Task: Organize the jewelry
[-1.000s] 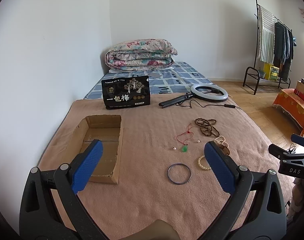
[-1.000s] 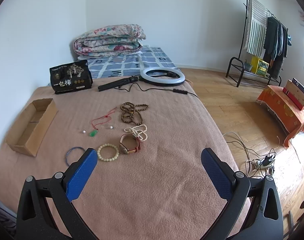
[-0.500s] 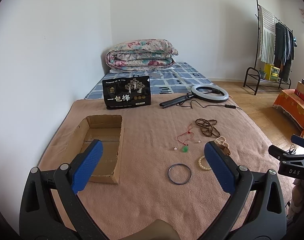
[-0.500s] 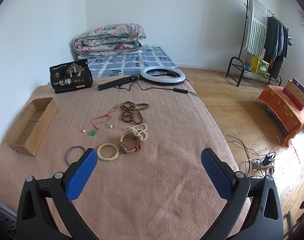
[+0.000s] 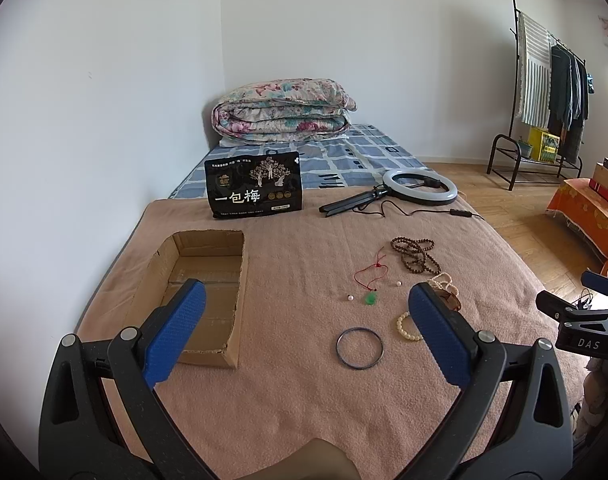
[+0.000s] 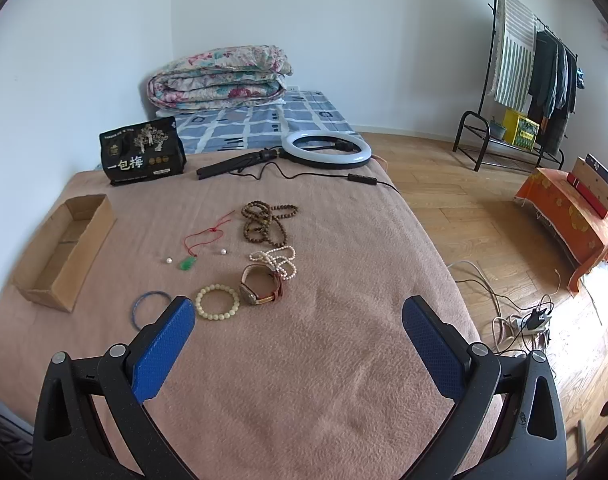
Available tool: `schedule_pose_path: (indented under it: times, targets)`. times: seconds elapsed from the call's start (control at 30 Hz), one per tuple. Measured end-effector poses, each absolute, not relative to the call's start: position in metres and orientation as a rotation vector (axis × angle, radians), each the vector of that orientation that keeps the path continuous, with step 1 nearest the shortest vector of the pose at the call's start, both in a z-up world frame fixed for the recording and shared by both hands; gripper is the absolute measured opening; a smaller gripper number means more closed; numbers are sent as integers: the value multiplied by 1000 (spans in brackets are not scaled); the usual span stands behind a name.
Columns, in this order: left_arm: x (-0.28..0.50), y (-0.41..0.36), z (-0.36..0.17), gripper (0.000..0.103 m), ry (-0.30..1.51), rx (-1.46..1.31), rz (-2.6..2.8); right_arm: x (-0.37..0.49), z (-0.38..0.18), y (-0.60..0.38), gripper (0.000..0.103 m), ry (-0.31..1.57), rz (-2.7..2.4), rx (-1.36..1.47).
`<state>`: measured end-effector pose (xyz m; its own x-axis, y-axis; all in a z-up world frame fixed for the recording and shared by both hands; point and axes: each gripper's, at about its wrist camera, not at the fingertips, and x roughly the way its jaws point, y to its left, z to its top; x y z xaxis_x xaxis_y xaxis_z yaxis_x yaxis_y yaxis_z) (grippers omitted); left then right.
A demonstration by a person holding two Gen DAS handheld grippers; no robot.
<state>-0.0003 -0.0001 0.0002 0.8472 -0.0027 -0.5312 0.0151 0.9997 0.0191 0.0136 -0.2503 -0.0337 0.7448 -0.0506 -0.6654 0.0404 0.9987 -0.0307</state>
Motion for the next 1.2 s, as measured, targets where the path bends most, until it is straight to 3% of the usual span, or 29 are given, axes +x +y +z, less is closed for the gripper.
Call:
schedule_pose_path:
  times: [1.2]
  targets:
    - [0, 0, 0, 103, 565, 24, -7, 16, -37, -246, 103, 747, -40, -12]
